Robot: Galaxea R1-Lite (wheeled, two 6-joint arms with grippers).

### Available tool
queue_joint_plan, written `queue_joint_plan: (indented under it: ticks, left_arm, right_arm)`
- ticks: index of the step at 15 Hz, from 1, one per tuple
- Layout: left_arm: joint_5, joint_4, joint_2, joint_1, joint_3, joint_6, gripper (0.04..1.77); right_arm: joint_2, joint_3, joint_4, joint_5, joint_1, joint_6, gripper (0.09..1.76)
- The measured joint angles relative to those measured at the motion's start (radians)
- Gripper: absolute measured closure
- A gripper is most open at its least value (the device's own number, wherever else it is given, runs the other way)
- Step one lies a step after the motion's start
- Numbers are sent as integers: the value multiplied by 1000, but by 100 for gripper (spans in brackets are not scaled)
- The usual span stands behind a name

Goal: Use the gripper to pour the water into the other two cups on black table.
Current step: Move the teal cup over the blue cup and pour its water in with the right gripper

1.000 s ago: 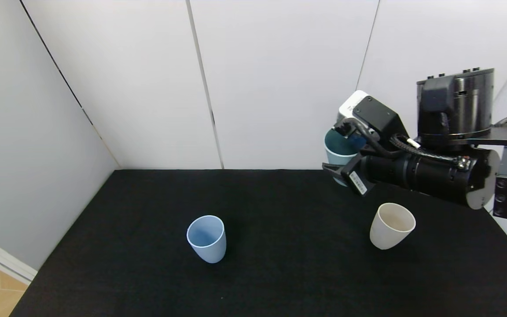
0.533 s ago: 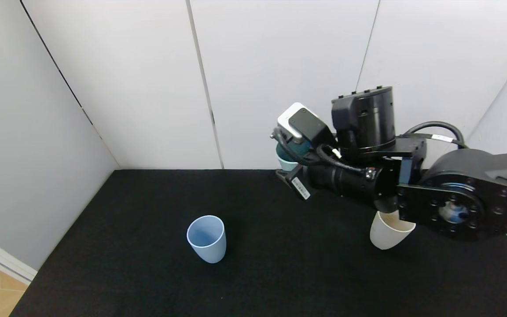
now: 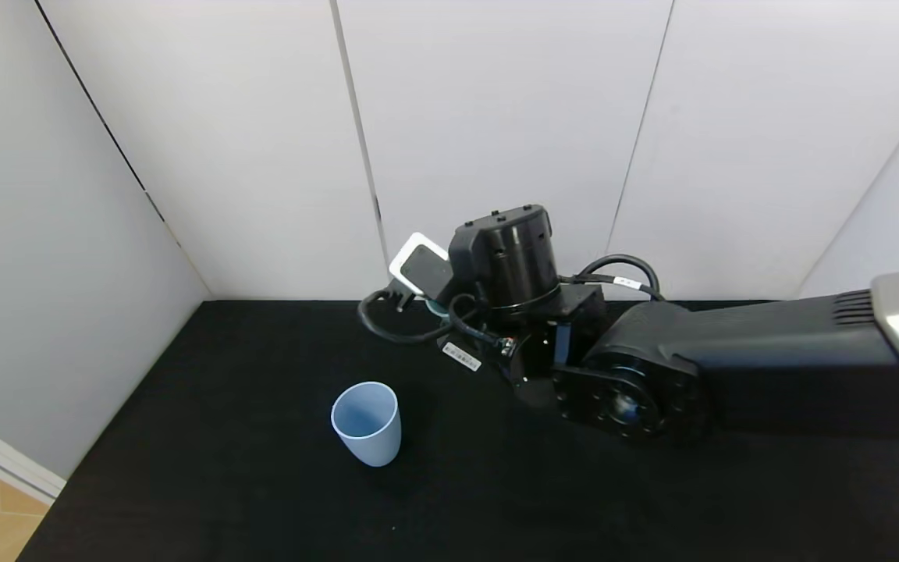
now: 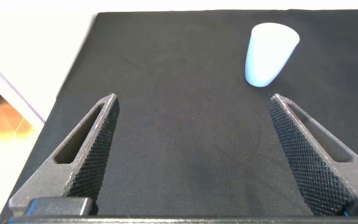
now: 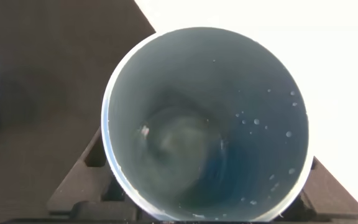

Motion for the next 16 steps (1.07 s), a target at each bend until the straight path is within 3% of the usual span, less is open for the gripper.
queue_joint_plan:
  ticks: [9, 16]
  left_arm:
    - [0, 0, 0, 0, 0, 0, 9]
    - [0, 0, 0, 0, 0, 0, 9]
  right_arm:
    - [161, -236, -4, -105, 60, -338, 62]
    - [206, -270, -13, -107, 77, -584, 62]
